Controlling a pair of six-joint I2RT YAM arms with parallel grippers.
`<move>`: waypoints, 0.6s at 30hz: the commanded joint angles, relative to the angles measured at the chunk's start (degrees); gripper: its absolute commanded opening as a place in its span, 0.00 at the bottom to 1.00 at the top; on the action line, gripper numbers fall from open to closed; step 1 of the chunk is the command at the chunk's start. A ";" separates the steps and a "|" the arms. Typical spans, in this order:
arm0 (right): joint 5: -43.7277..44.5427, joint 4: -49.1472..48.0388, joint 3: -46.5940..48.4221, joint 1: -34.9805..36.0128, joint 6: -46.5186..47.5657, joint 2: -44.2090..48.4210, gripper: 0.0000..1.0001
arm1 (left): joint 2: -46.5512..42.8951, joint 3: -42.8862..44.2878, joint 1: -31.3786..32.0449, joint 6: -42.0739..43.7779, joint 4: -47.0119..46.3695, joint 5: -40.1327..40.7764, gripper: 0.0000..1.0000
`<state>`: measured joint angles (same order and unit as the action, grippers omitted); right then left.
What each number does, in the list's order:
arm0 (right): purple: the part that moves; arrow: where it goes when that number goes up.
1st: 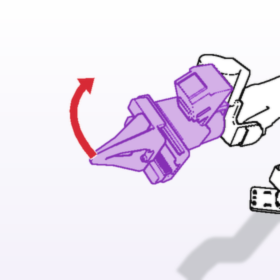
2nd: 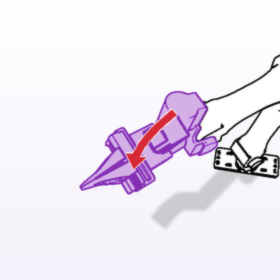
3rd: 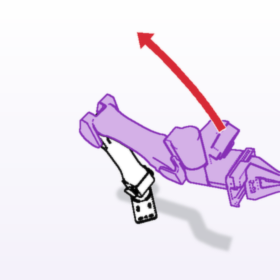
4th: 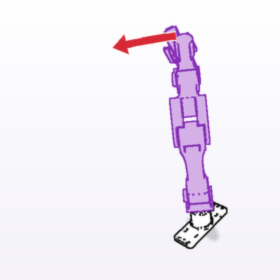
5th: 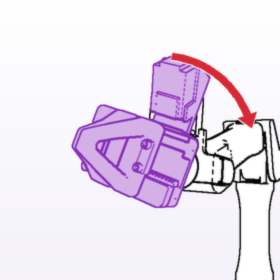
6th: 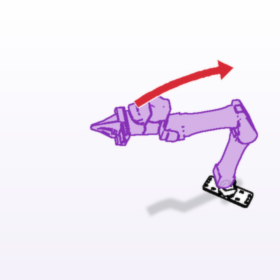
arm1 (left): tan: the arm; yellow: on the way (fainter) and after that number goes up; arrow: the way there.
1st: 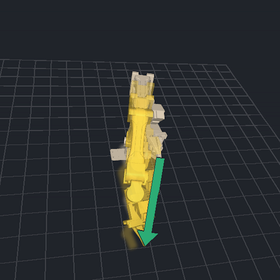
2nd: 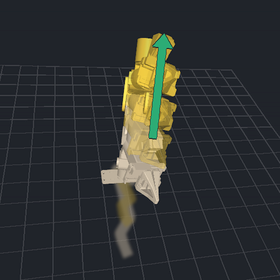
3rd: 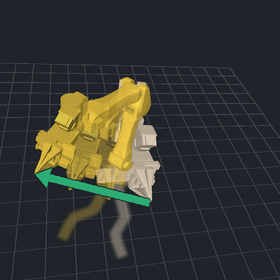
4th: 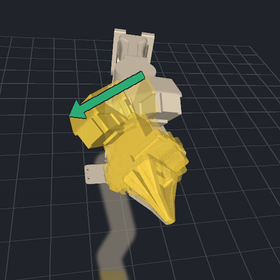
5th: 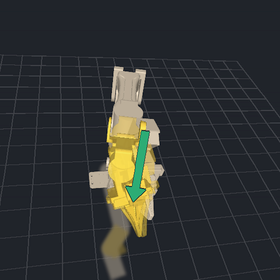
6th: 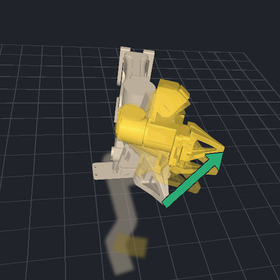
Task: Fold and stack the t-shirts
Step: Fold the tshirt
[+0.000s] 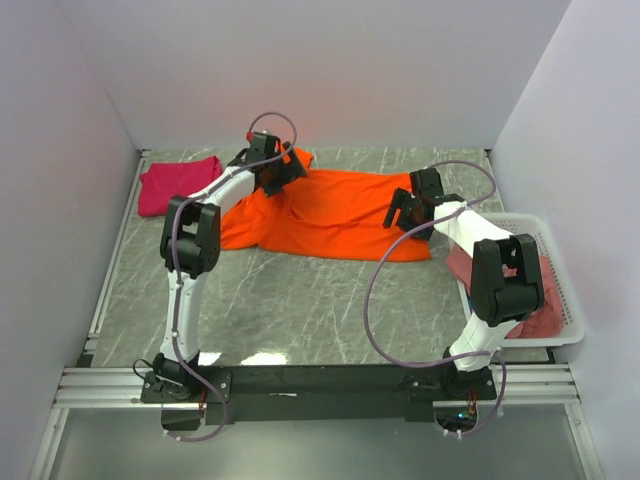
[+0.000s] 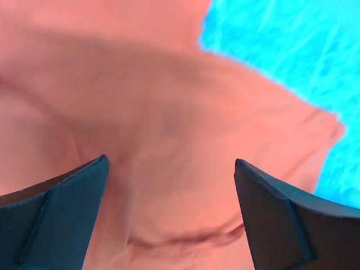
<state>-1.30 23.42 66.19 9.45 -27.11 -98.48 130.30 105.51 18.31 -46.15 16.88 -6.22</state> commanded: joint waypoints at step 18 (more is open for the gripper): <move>1.48 -1.27 4.56 -0.05 0.66 1.45 0.85 | -22.80 -25.06 -6.96 1.51 -0.62 9.47 0.99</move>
<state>0.16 23.44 68.38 9.45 -26.92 -96.82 111.35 87.13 13.08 -43.59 17.82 1.69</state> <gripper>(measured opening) 0.851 0.995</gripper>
